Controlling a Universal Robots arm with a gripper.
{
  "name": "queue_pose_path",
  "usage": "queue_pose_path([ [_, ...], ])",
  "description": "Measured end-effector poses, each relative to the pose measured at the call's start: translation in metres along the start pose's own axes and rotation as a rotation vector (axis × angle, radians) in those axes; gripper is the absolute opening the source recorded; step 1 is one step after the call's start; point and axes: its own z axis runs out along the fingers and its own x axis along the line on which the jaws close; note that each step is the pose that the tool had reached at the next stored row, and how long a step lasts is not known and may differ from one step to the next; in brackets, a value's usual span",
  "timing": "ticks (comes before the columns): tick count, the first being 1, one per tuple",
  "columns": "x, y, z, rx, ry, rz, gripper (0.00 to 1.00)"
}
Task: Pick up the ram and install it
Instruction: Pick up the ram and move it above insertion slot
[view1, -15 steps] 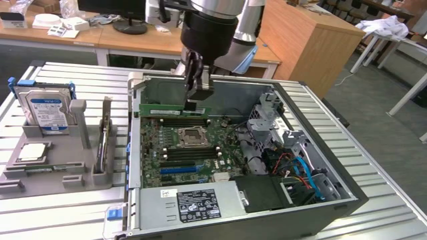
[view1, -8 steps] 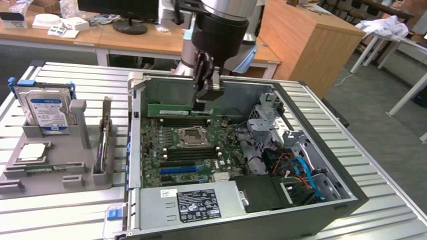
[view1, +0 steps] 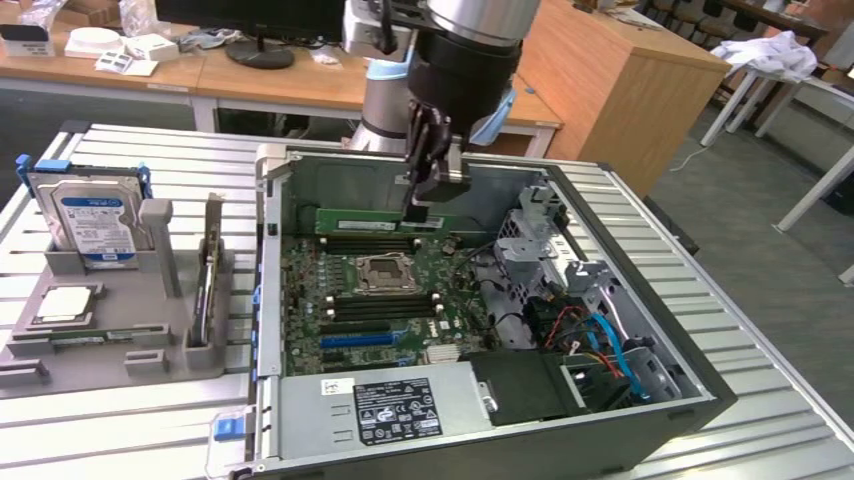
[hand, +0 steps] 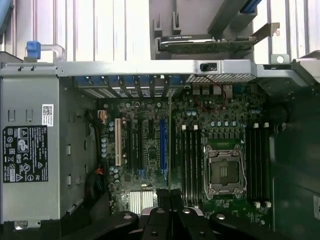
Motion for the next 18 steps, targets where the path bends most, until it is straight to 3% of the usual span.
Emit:
queue_pose_path([
  [12,-0.001,-0.0253,-0.0008,0.0000,0.0000,0.000,0.12],
  [18,-0.001,-0.0315,-0.0010,0.0000,-0.0001,0.000,0.12],
])
